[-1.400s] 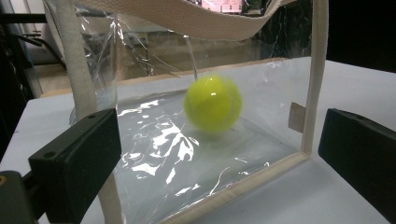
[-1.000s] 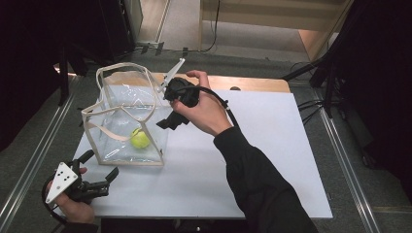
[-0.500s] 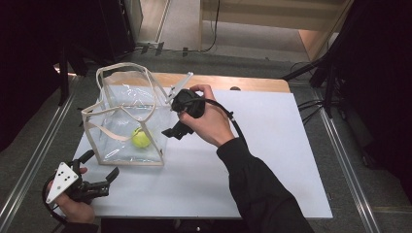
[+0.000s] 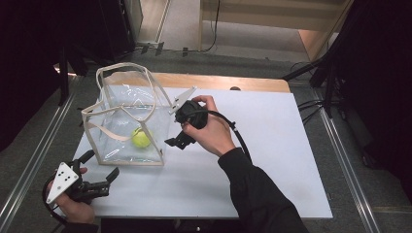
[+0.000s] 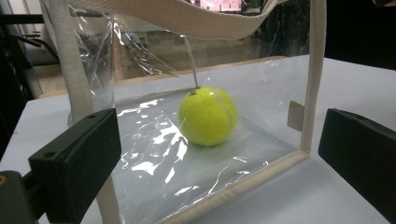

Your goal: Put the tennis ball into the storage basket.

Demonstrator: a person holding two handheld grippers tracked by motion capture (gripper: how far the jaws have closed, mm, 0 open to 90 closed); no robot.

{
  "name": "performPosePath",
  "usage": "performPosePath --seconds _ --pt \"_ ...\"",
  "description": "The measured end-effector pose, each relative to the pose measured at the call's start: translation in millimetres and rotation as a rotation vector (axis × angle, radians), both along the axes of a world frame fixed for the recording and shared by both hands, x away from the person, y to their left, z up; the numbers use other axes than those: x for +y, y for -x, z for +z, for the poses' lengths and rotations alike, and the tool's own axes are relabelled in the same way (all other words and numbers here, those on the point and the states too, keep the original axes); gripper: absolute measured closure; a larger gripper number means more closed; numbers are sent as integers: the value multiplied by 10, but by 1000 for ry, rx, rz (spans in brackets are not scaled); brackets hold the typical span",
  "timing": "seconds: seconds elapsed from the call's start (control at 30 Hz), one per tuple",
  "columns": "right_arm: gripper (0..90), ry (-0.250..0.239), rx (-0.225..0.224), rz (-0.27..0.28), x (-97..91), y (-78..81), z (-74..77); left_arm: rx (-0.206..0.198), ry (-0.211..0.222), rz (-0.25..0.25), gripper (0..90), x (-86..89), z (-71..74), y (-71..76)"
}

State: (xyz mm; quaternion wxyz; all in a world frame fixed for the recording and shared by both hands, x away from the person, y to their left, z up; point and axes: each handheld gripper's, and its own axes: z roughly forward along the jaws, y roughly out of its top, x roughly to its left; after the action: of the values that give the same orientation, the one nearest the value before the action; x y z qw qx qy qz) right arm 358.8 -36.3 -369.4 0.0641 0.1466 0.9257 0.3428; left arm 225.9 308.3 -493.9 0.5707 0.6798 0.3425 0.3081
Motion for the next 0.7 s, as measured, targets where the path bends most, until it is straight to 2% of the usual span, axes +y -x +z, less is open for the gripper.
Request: performPosePath --seconds 0.27,0.53,0.7 --pt "0 -36 2 -9 -79 72 -164 2 -1 0 0 2 1 1" --pt "0 -73 -18 -22 -178 137 -306 1 -1 -1 0 0 2 2" --pt "0 -107 -27 -10 -237 188 -394 1 -1 0 0 -1 2 1"
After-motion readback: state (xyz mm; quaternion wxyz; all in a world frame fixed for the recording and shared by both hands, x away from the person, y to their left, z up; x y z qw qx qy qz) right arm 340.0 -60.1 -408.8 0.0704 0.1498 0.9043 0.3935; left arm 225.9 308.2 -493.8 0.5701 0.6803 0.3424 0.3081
